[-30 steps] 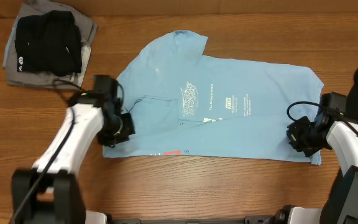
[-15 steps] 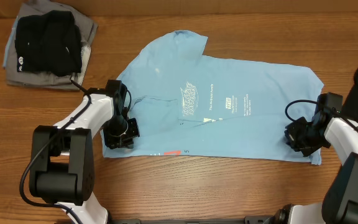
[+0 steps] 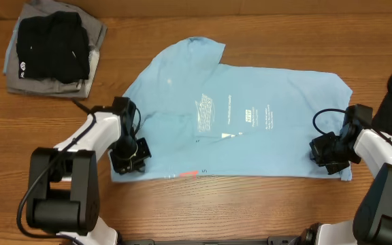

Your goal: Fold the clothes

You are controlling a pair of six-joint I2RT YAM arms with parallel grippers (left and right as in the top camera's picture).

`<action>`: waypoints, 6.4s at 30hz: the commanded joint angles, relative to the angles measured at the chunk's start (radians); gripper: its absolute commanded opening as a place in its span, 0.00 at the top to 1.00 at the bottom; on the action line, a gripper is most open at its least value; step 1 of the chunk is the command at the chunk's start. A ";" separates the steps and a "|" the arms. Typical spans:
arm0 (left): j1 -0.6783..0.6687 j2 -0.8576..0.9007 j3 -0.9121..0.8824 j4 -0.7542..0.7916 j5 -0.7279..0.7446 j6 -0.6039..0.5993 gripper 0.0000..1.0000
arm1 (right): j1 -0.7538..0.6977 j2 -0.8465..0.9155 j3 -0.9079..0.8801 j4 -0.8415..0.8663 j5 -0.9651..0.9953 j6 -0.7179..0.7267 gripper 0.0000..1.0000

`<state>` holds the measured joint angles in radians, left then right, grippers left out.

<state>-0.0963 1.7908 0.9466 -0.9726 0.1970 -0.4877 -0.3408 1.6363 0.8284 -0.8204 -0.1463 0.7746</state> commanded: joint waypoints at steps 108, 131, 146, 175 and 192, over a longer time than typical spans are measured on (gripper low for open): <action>-0.212 -0.301 0.534 -0.169 0.813 0.945 0.92 | -0.002 -0.182 0.626 -0.312 -0.079 -0.338 0.00; -0.212 -0.301 0.534 -0.127 0.698 0.957 0.21 | -0.002 -0.181 0.624 -0.312 -0.072 -0.338 0.00; -0.299 -0.300 0.533 -0.124 0.770 1.081 0.07 | 0.021 -0.154 0.575 -0.273 -0.072 -0.338 0.00; -0.336 -0.300 0.533 -0.154 0.998 1.303 0.42 | 0.121 -0.154 0.574 -0.199 -0.072 -0.337 0.00; -0.336 -0.300 0.533 -0.156 0.946 1.270 0.51 | 0.123 -0.154 0.574 -0.206 -0.082 -0.330 0.00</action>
<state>-0.4305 1.4891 1.4670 -1.1297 1.1568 0.7944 -0.2218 1.4830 1.4052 -1.0256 -0.2249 0.4446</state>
